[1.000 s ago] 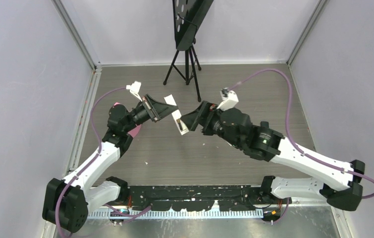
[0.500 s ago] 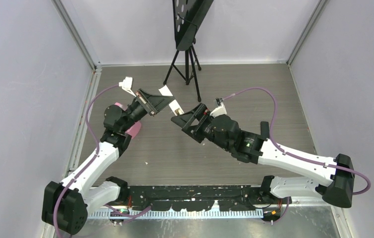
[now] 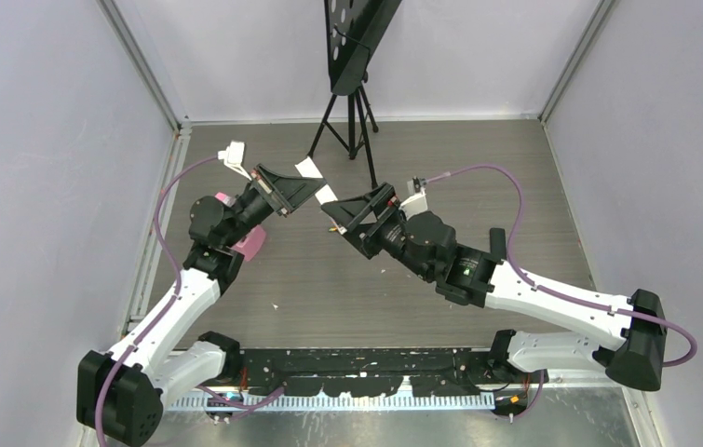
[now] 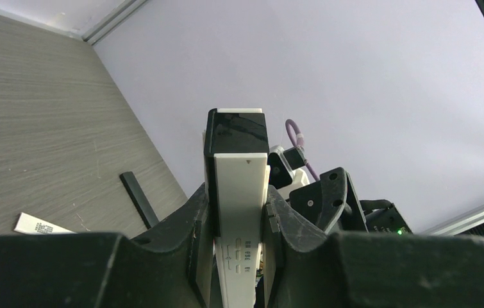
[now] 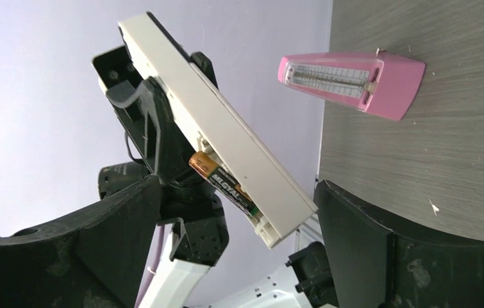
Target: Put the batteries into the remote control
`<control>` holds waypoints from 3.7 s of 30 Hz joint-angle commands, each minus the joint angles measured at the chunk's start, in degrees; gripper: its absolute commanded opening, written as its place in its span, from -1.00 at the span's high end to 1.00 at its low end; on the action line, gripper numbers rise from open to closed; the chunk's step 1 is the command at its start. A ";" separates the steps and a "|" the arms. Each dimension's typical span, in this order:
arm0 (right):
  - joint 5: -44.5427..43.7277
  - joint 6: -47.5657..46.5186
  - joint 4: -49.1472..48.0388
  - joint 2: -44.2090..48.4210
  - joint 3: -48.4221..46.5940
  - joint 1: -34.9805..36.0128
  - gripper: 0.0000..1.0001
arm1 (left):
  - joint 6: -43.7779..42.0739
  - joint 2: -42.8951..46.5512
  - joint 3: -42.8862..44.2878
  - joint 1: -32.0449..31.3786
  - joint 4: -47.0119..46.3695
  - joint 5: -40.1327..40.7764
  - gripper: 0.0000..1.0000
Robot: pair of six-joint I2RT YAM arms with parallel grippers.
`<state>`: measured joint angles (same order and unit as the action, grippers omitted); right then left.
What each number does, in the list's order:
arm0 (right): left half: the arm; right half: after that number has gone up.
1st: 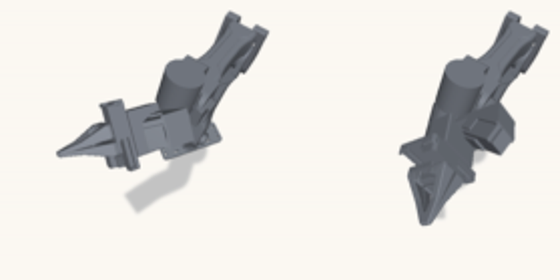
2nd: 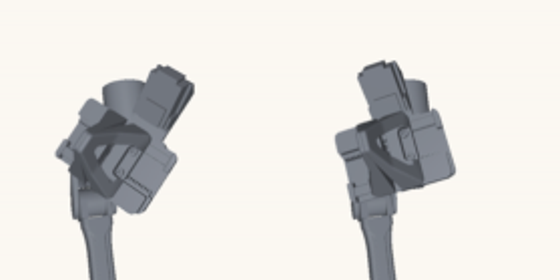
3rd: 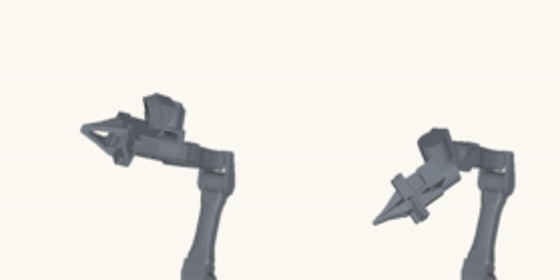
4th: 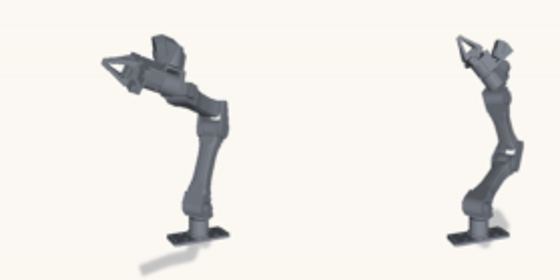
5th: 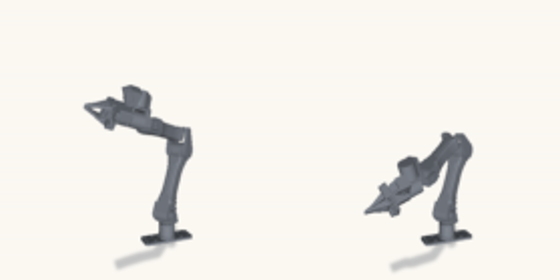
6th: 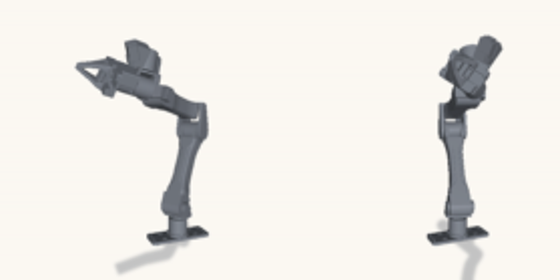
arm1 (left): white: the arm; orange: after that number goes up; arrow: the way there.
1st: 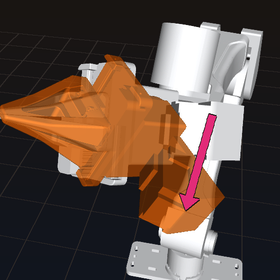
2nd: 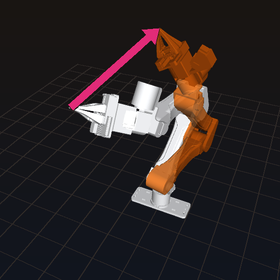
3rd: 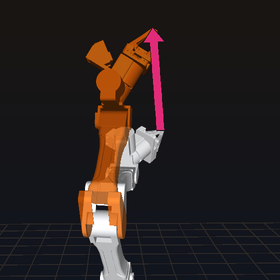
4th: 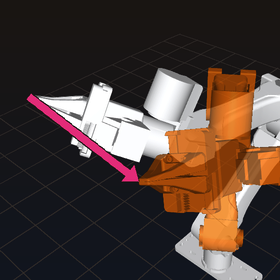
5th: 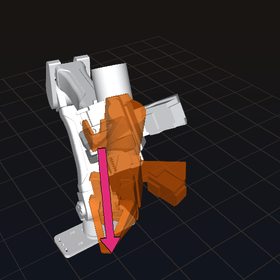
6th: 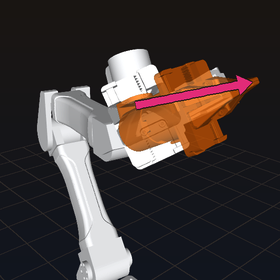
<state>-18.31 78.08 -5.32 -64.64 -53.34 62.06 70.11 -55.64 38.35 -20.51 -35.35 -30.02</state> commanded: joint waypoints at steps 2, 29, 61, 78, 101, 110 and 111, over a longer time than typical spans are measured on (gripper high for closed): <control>-3.34 1.68 -4.68 0.43 -1.52 -1.18 -0.89 | 0.35 0.58 0.88 -0.05 -4.89 -0.55 1.00; 8.23 0.42 -6.25 -3.80 -3.70 -4.67 -0.75 | -0.15 0.31 2.64 -0.05 1.19 -0.85 1.00; 16.88 -1.70 -14.34 -6.23 -1.58 -5.77 0.37 | 20.15 1.41 2.05 -0.05 0.77 0.90 1.00; 19.74 -5.55 -17.47 -2.07 1.07 -6.48 -0.69 | 9.60 3.89 2.70 -0.05 10.67 3.55 1.00; 23.05 -6.85 -17.89 -2.14 5.83 -10.01 0.15 | 5.74 3.56 2.63 -0.05 10.92 2.09 1.00; 19.59 -19.63 -0.64 1.18 3.99 -10.21 -0.68 | -26.61 4.82 -0.53 0.59 28.87 16.18 1.00; 18.70 -20.50 1.47 1.35 3.91 -10.14 -0.68 | -28.67 5.00 -1.65 0.77 28.82 17.34 1.00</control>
<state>3.25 63.88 -10.90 -66.30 -47.13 51.88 57.17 -51.66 39.16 -20.56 -11.05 -20.01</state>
